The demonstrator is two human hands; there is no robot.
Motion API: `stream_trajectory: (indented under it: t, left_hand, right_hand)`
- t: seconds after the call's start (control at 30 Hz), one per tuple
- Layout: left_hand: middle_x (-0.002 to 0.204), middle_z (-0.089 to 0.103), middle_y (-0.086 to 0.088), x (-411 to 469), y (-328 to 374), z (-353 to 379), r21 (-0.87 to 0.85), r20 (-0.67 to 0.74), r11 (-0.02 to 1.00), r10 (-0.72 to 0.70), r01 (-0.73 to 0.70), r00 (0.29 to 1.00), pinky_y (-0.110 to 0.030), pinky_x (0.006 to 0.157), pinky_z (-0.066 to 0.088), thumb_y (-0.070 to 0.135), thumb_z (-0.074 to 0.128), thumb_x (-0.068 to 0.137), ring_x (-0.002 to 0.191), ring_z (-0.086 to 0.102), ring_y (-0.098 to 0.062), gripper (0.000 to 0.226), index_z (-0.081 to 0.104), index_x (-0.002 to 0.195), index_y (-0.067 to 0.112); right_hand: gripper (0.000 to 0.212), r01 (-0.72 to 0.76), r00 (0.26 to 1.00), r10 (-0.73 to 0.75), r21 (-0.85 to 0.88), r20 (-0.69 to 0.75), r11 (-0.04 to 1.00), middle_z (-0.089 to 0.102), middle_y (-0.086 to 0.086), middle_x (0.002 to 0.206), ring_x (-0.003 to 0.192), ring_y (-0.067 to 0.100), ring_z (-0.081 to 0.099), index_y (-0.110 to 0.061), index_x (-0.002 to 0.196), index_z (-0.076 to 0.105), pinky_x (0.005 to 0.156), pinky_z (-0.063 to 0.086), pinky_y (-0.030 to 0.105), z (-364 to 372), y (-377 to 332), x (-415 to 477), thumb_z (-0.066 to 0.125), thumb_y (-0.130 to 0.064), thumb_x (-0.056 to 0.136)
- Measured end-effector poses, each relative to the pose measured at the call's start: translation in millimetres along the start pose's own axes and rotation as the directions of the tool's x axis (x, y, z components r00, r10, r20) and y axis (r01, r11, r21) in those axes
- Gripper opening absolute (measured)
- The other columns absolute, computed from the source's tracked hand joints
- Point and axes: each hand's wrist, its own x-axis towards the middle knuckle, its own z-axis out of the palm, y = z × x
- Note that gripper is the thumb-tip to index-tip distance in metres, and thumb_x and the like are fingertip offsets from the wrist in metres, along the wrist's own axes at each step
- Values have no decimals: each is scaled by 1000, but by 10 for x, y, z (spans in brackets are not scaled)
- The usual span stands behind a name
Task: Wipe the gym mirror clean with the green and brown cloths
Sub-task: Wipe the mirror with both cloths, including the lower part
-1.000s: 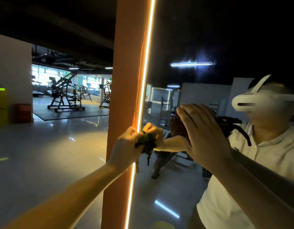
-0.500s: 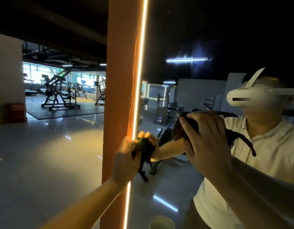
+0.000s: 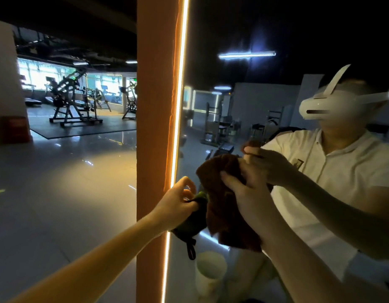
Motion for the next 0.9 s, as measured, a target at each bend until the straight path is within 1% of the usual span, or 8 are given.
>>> stream_trajectory:
  t: [0.1, 0.2, 0.3, 0.43, 0.5, 0.67, 0.8, 0.9]
  left_hand:
    - [94, 78, 10, -12, 123, 301, 1, 102, 1000, 4, -4, 995, -39, 94, 59, 12, 59, 100, 103, 74, -13, 32, 72, 107, 40]
    - [57, 65, 26, -213, 243, 537, -135, 238, 987, -48, 82, 970, -15, 76, 52, -5, 50, 102, 65, 64, 11, 34, 63, 79, 17]
    - [58, 65, 14, -305, 147, 541, -234, 239, 968, -30, 87, 971, -13, 67, 51, 5, 60, 99, 64, 66, -3, 40, 71, 64, 23]
    - [92, 73, -10, -268, 110, 442, -429, 362, 855, -132, 291, 923, -44, 103, 52, 60, 49, 97, 91, 69, -26, 56, 79, 86, 13]
    - [97, 75, -11, -362, 173, 400, -479, 394, 836, -67, 267, 917, -34, 96, 55, 83, 54, 83, 101, 69, -29, 75, 80, 92, 13]
    - [101, 78, -7, -416, 136, 454, -425, 328, 884, -48, 192, 944, -29, 87, 58, 33, 74, 83, 105, 73, -32, 42, 67, 113, 6]
    - [99, 77, -13, -464, 48, 365, -523, 251, 838, -22, 155, 968, -31, 86, 59, 25, 78, 74, 102, 74, -32, 43, 68, 109, 1]
    - [91, 74, -13, -452, 118, 319, -634, 185, 763, -13, 129, 983, -28, 80, 61, 19, 75, 69, 91, 74, -27, 39, 67, 103, 1]
  right_hand:
    - [17, -196, 979, 203, 172, -27, 966, 73, -2, 95, 86, 7, 71, -17, 111, 67, 86, 52, 28, 79, 127, -76, 65, -27, 97]
    - [20, -178, 965, 215, 230, -147, 957, 75, -9, 89, 87, 5, 72, -22, 107, 66, 101, 52, 37, 71, 291, -130, 72, -31, 91]
    - [21, -140, 968, 171, 168, -183, 976, 77, 0, 98, 96, 18, 74, -16, 113, 67, 100, 56, 46, -29, 383, -216, 73, -18, 94]
    - [23, -71, 968, 67, -6, -241, 997, 77, -2, 91, 88, 15, 75, -11, 109, 68, 93, 60, 45, -76, 442, -222, 78, -20, 90]
    - [22, -25, 966, -3, -106, -257, 994, 76, -8, 89, 85, 7, 74, -13, 106, 68, 88, 61, 31, -40, 508, -207, 79, -21, 89]
    - [11, 19, 990, -52, -240, -133, 971, 69, -24, 79, 80, -17, 64, -24, 98, 68, 71, 41, -4, 21, 519, -217, 77, -25, 92]
    - [2, -72, 991, 76, 44, -113, 996, 73, -26, 87, 93, -7, 68, -29, 98, 67, 83, 51, 13, -205, 548, -298, 68, -30, 98]
    - [7, -244, 942, 277, 181, -190, 953, 71, 3, 117, 107, 19, 69, -28, 104, 63, 90, 57, 41, -287, 706, -377, 56, -26, 105]
